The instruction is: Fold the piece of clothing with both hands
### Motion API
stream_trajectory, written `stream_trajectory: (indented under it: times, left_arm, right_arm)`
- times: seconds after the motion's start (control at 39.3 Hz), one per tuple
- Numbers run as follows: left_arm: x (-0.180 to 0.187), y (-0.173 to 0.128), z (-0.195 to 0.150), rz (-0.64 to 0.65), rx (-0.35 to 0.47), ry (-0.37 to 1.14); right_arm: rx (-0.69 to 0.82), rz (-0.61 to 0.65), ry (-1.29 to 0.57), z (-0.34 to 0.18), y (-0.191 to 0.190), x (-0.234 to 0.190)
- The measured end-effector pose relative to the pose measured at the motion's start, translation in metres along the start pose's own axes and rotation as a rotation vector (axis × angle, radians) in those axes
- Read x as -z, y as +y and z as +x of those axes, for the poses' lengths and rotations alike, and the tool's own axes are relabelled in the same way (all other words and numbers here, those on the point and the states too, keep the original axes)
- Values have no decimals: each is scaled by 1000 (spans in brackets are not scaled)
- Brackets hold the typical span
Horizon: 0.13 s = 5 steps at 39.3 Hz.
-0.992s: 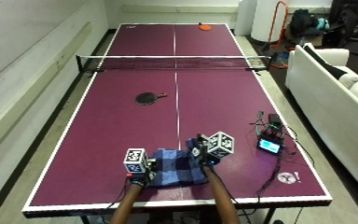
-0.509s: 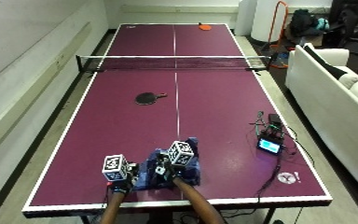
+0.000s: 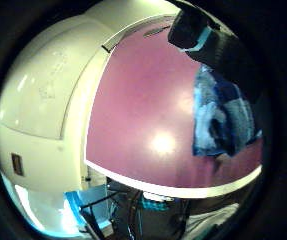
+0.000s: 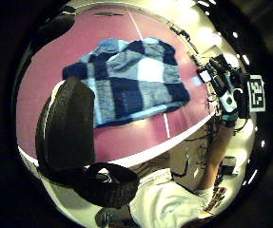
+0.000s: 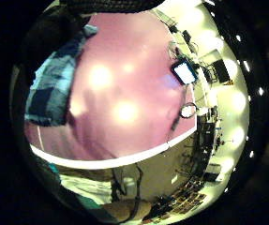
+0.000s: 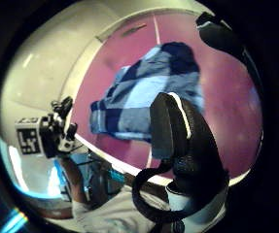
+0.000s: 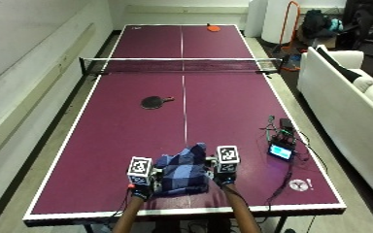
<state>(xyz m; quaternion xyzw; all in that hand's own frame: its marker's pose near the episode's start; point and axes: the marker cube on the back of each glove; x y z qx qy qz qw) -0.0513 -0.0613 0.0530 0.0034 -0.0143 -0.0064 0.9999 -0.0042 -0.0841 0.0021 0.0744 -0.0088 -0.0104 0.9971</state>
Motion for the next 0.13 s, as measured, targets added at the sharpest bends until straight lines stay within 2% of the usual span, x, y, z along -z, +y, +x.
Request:
stream_trajectory:
  times: [0.08,0.13]
  left_arm:
    - [5,-9,5,57,-17,-12]
    - [17,-26,2,198,-24,-78]
  right_arm:
    - [-23,11,-17,18,2,5]
    - [-36,26,-34,30,0,6]
